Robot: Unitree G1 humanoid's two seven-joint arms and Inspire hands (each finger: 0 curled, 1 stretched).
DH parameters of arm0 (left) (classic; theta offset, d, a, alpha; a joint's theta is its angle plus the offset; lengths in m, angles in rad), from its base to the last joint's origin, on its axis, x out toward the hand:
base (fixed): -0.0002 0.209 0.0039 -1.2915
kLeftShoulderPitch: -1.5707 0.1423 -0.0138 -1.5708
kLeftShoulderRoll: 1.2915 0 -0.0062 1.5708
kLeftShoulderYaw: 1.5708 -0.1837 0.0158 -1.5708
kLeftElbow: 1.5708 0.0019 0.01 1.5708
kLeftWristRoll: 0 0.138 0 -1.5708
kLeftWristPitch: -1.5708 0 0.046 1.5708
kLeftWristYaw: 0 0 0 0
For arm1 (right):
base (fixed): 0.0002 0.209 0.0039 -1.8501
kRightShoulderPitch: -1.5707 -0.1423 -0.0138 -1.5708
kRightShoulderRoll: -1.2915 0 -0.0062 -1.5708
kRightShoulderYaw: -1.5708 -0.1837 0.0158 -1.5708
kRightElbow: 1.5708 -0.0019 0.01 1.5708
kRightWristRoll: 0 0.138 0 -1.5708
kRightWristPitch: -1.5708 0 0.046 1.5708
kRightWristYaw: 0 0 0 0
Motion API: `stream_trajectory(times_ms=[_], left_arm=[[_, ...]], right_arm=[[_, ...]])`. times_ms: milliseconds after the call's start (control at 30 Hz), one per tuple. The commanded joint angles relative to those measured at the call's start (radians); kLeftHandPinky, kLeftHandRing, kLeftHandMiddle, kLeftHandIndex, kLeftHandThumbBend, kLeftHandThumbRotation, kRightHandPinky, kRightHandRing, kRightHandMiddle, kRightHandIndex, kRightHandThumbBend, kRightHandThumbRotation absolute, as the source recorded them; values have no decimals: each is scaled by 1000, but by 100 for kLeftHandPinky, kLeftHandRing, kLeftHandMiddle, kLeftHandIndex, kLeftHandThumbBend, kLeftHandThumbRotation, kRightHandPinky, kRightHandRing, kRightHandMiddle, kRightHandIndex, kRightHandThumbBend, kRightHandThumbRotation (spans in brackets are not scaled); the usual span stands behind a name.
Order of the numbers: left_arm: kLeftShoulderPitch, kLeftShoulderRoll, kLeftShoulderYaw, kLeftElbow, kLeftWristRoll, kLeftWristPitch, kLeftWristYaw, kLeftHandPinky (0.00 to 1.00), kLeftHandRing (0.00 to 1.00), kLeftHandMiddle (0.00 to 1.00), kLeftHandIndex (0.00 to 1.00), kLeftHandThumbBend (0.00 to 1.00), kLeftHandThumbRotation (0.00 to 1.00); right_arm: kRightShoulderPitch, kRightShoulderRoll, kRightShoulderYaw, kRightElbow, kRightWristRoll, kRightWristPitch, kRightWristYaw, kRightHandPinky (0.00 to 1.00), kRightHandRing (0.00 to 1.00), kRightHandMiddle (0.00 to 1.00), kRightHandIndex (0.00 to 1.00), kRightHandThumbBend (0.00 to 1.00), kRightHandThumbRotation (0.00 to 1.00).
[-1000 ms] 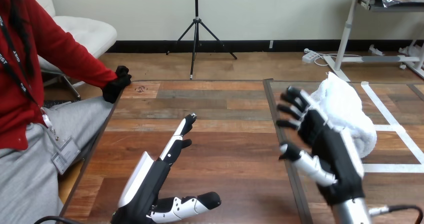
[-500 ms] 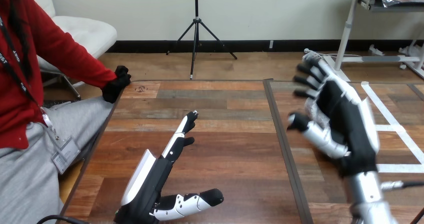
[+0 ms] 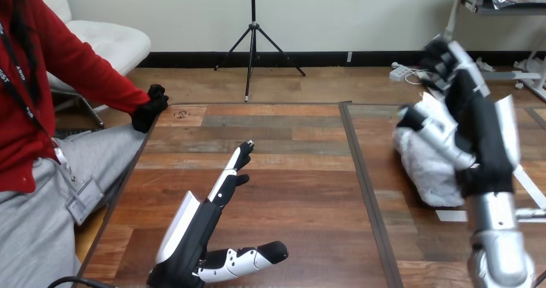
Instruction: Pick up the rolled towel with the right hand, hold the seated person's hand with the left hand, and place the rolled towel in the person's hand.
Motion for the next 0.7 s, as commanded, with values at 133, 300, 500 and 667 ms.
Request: stream_trajectory(times_ms=[133,300,500,667], left_arm=[[-49,-7,14,-1,12,-4,25,88,96,100,100,100,71],[-50,-7,13,4,12,-12,28,88,96,100,100,100,71],[-48,-6,13,4,13,-13,29,88,96,100,100,100,71],[-47,-5,11,5,8,-14,24,88,96,100,100,100,71]], right_arm=[[-125,-65,-30,-61,-54,64,-74,86,91,90,91,100,57],[-147,-89,-36,-79,-108,115,-128,85,91,90,92,100,58],[-183,-123,-36,-83,-151,175,-167,84,91,90,92,100,58],[-222,-152,-31,-71,-191,247,-197,82,91,90,93,100,58]])
